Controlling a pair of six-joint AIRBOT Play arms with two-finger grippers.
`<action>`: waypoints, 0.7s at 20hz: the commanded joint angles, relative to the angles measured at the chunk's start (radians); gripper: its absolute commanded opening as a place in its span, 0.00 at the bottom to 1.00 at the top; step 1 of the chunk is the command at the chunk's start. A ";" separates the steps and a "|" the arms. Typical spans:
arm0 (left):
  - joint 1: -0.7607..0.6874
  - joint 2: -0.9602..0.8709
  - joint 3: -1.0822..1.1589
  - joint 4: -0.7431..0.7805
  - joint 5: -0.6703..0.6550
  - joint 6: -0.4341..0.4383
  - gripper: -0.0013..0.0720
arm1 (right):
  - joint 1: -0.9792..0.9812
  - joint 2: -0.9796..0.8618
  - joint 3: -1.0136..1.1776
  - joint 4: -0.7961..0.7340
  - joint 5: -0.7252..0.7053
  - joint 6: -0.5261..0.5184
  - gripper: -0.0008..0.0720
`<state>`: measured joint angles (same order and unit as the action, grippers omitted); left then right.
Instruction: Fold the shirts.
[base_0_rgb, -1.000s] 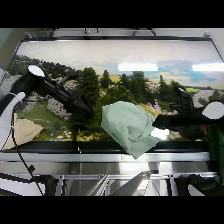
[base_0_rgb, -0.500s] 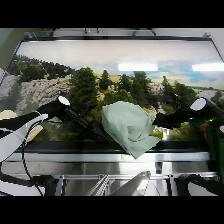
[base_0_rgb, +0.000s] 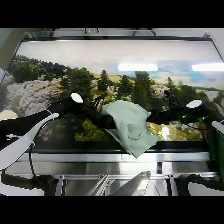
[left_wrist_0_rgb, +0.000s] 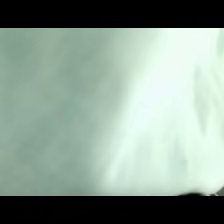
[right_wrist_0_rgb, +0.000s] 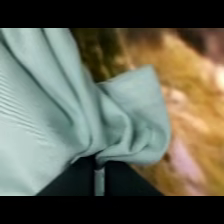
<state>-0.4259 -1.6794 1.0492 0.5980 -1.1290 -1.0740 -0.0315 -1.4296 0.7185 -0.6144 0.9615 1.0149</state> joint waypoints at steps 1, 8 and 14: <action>-0.022 0.000 0.042 0.003 0.042 -0.003 0.05 | -0.008 -0.003 0.002 0.126 0.027 -0.093 0.03; 0.084 0.095 0.045 0.009 0.003 0.000 0.05 | -0.112 0.132 0.044 0.131 0.112 -0.111 0.03; 0.269 0.393 0.063 0.002 -0.137 0.032 0.05 | -0.213 0.425 0.168 0.323 0.227 -0.143 0.03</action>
<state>-0.2356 -1.4200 1.0985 0.6029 -1.1835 -1.0660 -0.2070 -1.1366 0.8288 -0.4038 1.1278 0.8970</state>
